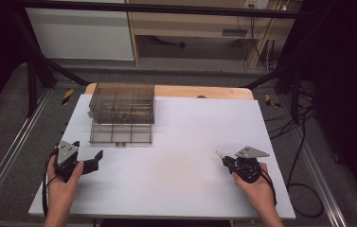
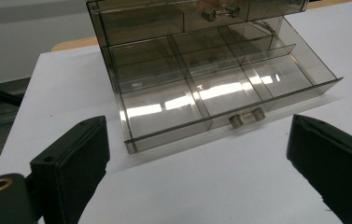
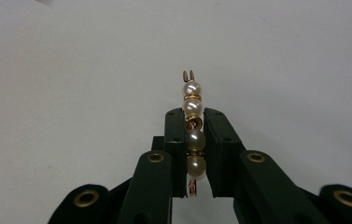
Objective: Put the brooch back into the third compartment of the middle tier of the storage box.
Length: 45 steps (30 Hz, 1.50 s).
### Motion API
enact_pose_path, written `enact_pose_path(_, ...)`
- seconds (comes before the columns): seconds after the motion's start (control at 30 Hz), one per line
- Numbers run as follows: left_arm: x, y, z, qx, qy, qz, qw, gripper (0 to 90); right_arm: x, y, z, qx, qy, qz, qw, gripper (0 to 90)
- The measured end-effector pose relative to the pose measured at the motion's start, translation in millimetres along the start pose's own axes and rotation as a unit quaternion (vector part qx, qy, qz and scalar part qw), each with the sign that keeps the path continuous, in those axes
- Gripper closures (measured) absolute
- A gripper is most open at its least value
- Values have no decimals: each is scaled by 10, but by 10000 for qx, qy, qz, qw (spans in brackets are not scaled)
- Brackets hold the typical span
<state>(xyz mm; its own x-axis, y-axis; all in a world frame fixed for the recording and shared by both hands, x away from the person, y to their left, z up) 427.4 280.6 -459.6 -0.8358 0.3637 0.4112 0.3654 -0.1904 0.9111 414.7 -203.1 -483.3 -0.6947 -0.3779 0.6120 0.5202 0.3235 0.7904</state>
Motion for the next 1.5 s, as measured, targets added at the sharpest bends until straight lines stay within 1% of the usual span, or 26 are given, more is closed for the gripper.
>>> enact_pose_path(0.1, 0, 3, 10, -18, 41, -16, 10000, 58, -23, 56, 33, 32, 63, -52, 10000, 799)
enact_pose_path(0.2, -15, -11, 43, -24, 97, 21, 9999, 58, -68, 95, 97, 100, 168, -14, 9998, 799)
enact_pose_path(0.3, -12, -26, 76, 57, 113, 22, 9999, 58, -174, 181, 176, 144, 254, 26, 9996, 799)
enact_pose_path(0.37, -10, -33, 78, 68, 85, 35, 9999, 58, -263, 270, 240, 160, 302, 22, 9994, 799)
enact_pose_path(0.47, -19, -42, 78, 87, 61, 60, 9999, 58, -406, 407, 358, 122, 405, 3, 9991, 799)
enact_pose_path(0.53, -17, -30, 85, 108, 70, 24, 9999, 58, -495, 488, 435, 133, 465, 33, 9988, 799)
enact_pose_path(0.67, -15, -23, 88, 172, 46, 11, 9998, 58, -661, 632, 579, 301, 522, 115, 9981, 799)
enact_pose_path(0.73, -12, -15, 89, 169, 54, -19, 9998, 58, -724, 708, 650, 335, 562, 98, 9978, 799)
enact_pose_path(0.83, -10, -24, 98, 148, 65, 13, 9999, 58, -792, 819, 768, 410, 645, 106, 9970, 799)
enact_pose_path(0.9, -7, -29, 104, 173, 74, 13, 9998, 58, -834, 890, 836, 437, 702, 106, 9965, 799)
enact_pose_path(1.0, 2, -36, 104, 177, 65, 30, 9998, 58, -910, 981, 913, 512, 723, 83, 9960, 799)
enact_pose_path(1.1, 3, -40, 104, 166, 63, 45, 9998, 58, -982, 1025, 970, 562, 761, 141, 9954, 799)
enact_pose_path(1.23, -2, -37, 116, 159, 135, 54, 9998, 58, -1053, 1067, 1031, 590, 808, 153, 9949, 799)
enact_pose_path(1.37, -9, -43, 119, 171, 156, 80, 9997, 59, -1088, 1118, 1081, 577, 856, 87, 9946, 799)
enact_pose_path(1.5, -24, -39, 95, 102, 149, 99, 9998, 59, -1123, 1170, 1143, 482, 924, 1, 9946, 799)
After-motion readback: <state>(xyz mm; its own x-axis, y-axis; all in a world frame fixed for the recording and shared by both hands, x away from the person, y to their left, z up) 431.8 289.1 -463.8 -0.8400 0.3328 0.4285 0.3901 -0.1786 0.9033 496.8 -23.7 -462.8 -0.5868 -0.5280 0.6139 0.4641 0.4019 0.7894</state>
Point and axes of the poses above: each handheld gripper's, and its own axes: x roughly backward along the jaws, y roughly out of its top, z roughly to its left, the point moved 8 cm from there along -x, roughly forward along the jaws, and after that the axes turned 4 degrees about -y, right-handed, at the moved point
